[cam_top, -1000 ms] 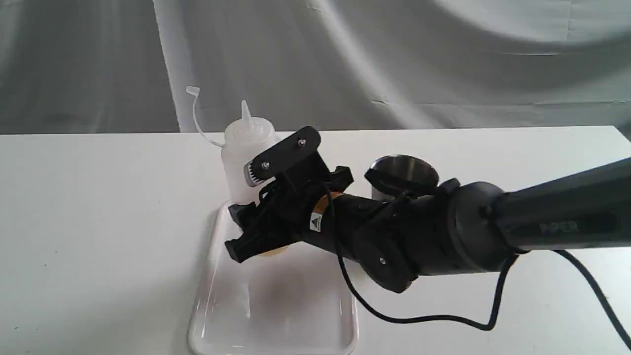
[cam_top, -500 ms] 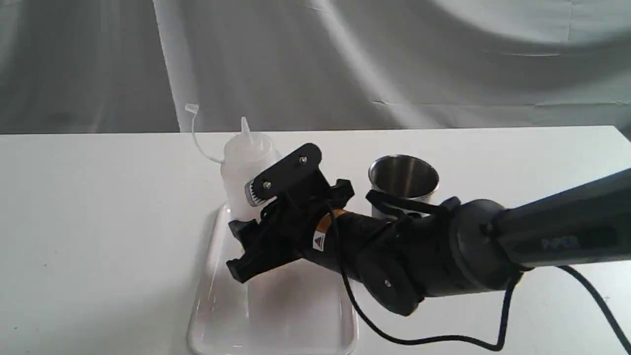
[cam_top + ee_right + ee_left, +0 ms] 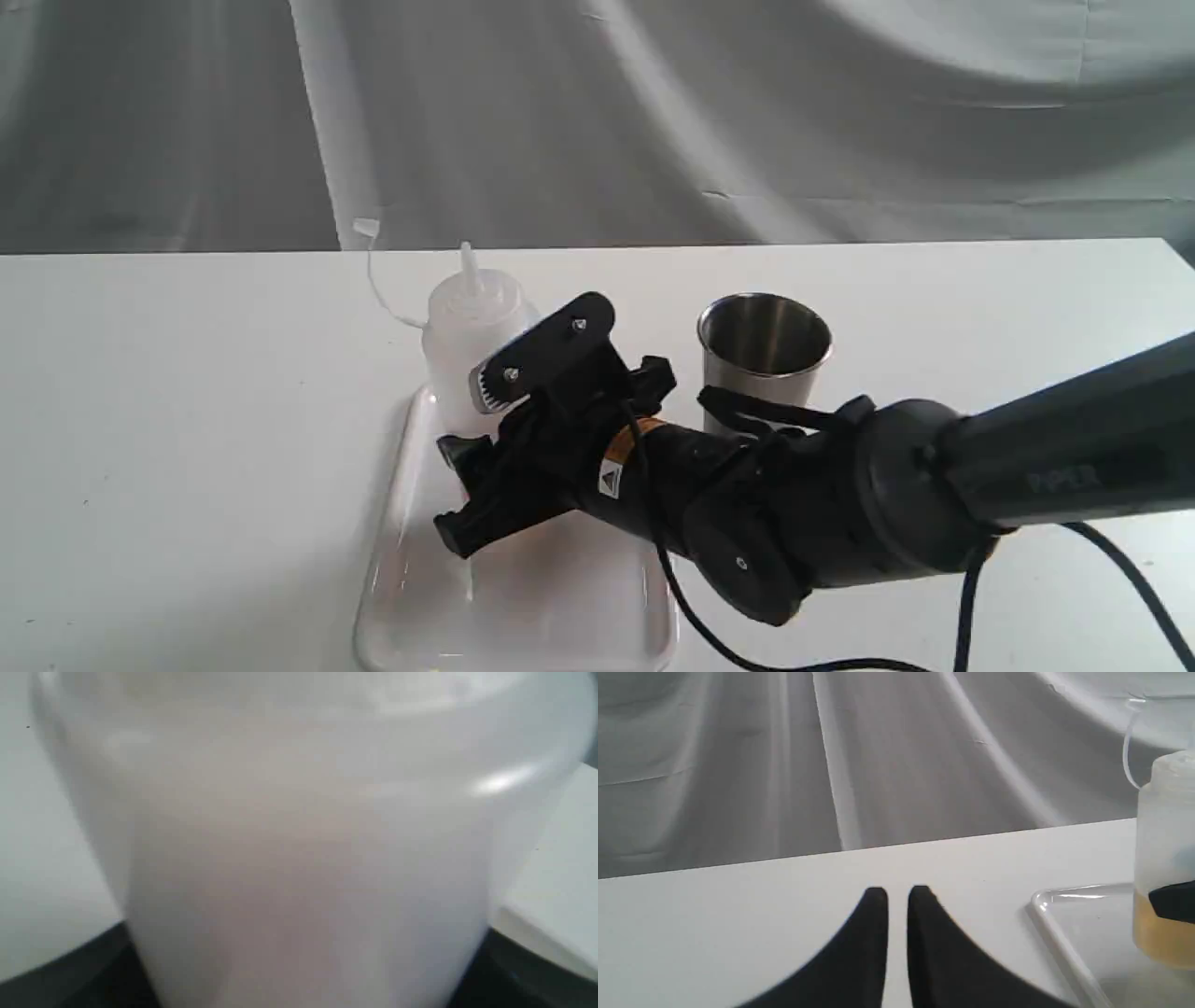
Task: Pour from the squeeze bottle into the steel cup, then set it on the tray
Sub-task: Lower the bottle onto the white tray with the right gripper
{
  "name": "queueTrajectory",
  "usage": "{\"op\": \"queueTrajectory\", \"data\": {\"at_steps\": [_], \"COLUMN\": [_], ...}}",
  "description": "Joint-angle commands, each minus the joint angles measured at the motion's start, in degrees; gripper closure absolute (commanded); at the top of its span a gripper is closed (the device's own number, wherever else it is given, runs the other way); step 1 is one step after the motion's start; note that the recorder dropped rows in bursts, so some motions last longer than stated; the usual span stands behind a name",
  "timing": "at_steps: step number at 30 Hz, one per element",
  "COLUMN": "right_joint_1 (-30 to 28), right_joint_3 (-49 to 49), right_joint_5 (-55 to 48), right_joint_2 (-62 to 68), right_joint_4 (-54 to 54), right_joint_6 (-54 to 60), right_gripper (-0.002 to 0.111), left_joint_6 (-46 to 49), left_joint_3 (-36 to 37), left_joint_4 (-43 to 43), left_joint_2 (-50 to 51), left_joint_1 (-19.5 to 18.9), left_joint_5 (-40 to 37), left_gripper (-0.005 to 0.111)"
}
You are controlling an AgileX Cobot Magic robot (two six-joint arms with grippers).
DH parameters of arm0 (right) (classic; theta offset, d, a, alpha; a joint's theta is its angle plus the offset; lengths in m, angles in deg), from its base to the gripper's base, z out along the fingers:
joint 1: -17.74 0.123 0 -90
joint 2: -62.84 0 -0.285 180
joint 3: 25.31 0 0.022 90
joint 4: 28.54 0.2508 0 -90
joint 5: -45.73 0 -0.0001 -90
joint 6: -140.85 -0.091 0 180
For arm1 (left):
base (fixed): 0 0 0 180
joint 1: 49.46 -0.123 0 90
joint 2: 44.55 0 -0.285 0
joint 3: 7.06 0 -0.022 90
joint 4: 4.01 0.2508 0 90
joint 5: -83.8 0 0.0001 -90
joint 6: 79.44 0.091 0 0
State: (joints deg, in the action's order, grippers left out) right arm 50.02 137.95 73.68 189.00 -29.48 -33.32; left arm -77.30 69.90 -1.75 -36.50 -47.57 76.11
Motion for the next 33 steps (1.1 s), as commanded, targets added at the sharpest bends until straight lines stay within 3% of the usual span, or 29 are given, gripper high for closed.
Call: {"op": "queueTrajectory", "data": {"at_steps": [1,33], "right_joint_1": [0.4,0.4], "right_joint_3": [-0.1,-0.7], "right_joint_5": [2.7,-2.8], "right_joint_2": [-0.7,-0.7], "right_joint_4": [0.9,3.1], "right_joint_6": [0.2,0.1], "right_gripper": [0.057,0.057], "left_joint_6": [-0.1,-0.2], "left_joint_3": [0.3,0.3], "left_joint_4": [0.0,0.0], "left_joint_2": [-0.3,-0.3], "left_joint_1": [0.3,0.3], "left_joint_5": [0.1,0.1], "left_gripper": [0.098,0.098]}}
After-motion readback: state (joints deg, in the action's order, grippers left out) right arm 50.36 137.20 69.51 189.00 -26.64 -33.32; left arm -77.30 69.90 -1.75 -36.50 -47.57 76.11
